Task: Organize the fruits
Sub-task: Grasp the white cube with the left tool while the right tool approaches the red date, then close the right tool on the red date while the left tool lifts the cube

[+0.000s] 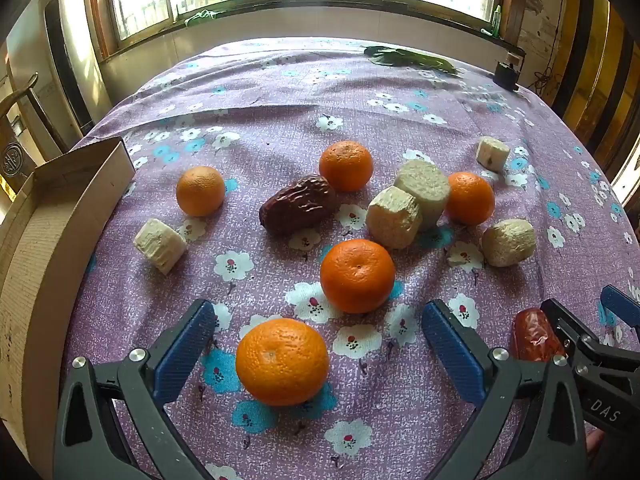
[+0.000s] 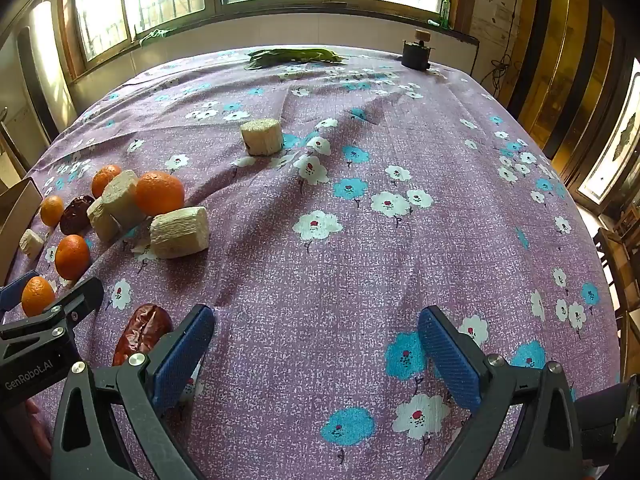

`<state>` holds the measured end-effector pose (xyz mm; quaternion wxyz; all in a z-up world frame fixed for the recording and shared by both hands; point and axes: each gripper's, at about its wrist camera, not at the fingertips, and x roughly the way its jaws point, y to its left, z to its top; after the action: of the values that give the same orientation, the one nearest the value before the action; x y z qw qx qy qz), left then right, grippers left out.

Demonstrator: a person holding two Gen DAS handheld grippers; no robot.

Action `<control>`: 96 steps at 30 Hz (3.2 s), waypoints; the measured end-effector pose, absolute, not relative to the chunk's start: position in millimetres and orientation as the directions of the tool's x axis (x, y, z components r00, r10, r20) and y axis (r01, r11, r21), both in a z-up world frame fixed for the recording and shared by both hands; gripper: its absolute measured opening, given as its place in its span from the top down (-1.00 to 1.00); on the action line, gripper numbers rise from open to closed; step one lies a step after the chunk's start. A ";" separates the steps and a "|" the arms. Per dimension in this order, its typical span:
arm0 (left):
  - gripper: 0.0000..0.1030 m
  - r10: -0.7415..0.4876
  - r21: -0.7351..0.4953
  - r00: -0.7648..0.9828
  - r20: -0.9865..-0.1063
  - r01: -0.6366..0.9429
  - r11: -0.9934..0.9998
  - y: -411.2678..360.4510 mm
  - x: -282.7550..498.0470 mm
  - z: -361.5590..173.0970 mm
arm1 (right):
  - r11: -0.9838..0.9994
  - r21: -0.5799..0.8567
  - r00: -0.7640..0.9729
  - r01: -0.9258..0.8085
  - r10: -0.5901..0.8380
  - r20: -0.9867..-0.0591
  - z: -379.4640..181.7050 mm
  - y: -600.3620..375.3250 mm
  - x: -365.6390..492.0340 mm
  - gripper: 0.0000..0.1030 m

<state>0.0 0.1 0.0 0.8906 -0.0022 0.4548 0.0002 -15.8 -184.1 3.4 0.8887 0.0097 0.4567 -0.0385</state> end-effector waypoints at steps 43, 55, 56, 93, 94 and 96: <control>-1.00 -0.033 -0.018 0.599 -0.800 0.031 0.999 114.5 -37.3 32.2 | 0.987 0.070 0.640 -0.146 0.148 -0.754 42.0 -140.8 -64.0 -0.99; -1.00 -0.037 -0.033 0.606 -0.794 0.018 0.999 111.4 -14.5 43.3 | 0.974 0.054 0.634 -0.220 0.185 -0.751 42.3 -123.1 -59.9 -0.87; -1.00 -0.033 -0.023 0.605 -0.796 0.026 0.999 108.1 -12.4 42.6 | 0.974 0.050 0.636 -0.223 0.184 -0.749 42.7 -122.5 -59.8 -0.87; 0.37 -0.145 -0.097 0.500 -0.854 0.121 0.988 108.1 27.8 14.9 | 0.940 0.091 0.577 -0.329 0.277 -0.769 40.6 -107.4 -49.0 -0.35; 0.43 -0.152 -0.104 0.498 -0.854 0.122 0.987 108.9 28.3 15.0 | 0.941 0.094 0.576 -0.325 0.276 -0.770 40.5 -109.5 -48.9 -0.32; 0.43 -0.152 -0.102 0.499 -0.853 0.126 0.987 108.6 28.6 15.3 | 0.943 0.102 0.573 -0.316 0.275 -0.772 40.4 -114.8 -49.6 -0.32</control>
<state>28.6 108.6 15.3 0.8655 -0.0131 0.4942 -0.0804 -49.6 -114.8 40.4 0.8866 -0.0236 0.4308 0.1668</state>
